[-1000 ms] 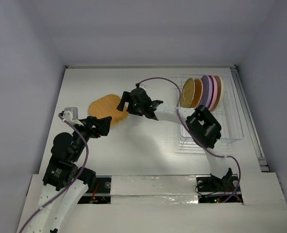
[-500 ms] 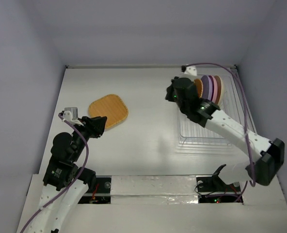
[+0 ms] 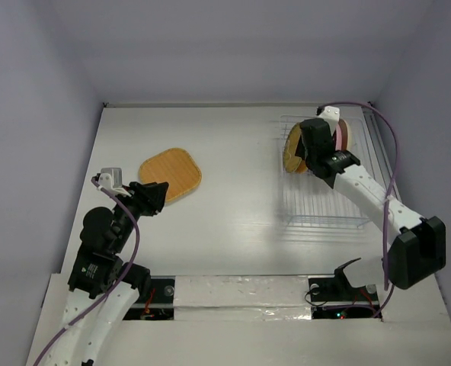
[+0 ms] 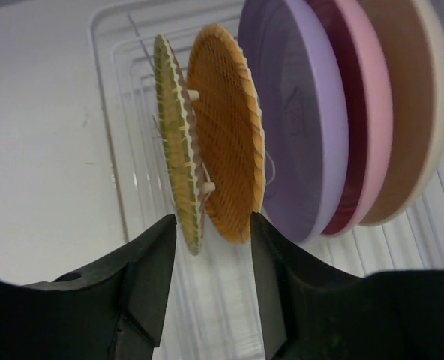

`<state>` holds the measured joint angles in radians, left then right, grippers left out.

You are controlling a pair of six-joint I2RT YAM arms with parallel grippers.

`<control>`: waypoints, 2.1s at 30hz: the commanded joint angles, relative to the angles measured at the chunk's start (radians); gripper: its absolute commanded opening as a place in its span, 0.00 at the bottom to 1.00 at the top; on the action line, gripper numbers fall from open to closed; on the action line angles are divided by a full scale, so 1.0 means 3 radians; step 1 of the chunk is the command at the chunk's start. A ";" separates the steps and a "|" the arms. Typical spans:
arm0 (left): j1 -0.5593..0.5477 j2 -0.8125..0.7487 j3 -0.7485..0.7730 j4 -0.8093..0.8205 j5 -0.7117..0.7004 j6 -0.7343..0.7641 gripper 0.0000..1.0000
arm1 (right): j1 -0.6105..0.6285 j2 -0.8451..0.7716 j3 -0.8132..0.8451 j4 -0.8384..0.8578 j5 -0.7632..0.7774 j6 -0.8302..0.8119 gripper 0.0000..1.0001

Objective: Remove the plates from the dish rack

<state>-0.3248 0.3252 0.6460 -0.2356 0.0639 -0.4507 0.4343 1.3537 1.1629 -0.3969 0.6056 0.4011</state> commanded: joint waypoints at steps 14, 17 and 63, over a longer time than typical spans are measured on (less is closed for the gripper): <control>0.0024 0.0020 0.0045 0.0161 0.0043 0.0025 0.43 | -0.0139 0.0795 0.0562 0.0193 0.0092 -0.0396 0.28; 0.0024 0.0026 0.0045 0.0172 0.0063 0.0025 0.43 | -0.0139 0.0663 0.0623 0.0193 0.0103 -0.0539 0.12; 0.0147 0.0056 0.0040 0.0161 0.0073 0.0009 0.44 | 0.1324 0.2641 0.1784 0.2218 -0.2126 0.2007 0.00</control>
<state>-0.2859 0.3321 0.6460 -0.2291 0.0784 -0.4507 0.8257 2.1532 1.6310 0.1188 -0.0040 0.8982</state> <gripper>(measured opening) 0.441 0.138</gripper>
